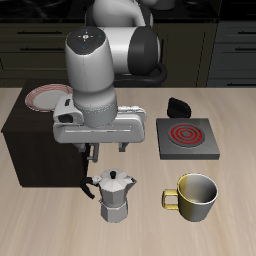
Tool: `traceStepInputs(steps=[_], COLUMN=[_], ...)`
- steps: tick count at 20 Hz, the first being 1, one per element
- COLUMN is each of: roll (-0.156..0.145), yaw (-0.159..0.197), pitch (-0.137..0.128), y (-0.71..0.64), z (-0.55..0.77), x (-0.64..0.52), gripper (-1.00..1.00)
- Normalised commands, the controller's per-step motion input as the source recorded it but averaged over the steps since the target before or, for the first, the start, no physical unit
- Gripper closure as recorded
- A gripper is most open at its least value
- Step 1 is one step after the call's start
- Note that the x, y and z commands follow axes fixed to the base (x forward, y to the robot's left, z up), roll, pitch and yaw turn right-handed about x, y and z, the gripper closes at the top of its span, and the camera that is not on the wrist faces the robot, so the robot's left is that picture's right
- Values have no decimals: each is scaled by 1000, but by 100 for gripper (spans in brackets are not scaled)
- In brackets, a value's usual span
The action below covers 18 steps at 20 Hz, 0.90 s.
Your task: Place moka pot on the flat stove and turn off the stove
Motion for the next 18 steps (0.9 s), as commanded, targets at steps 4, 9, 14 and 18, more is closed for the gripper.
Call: traceStepInputs(steps=[4, 9, 14, 18], roll=[-49, 0, -8, -23], yaw=[-6, -8, 12, 11], pitch=[-9, -19, -1, 13], y=[75, 104, 94, -16], z=[-37, 12, -133, -131], x=[-10, -4, 25, 18], gripper=[-100, -100, -100, -100])
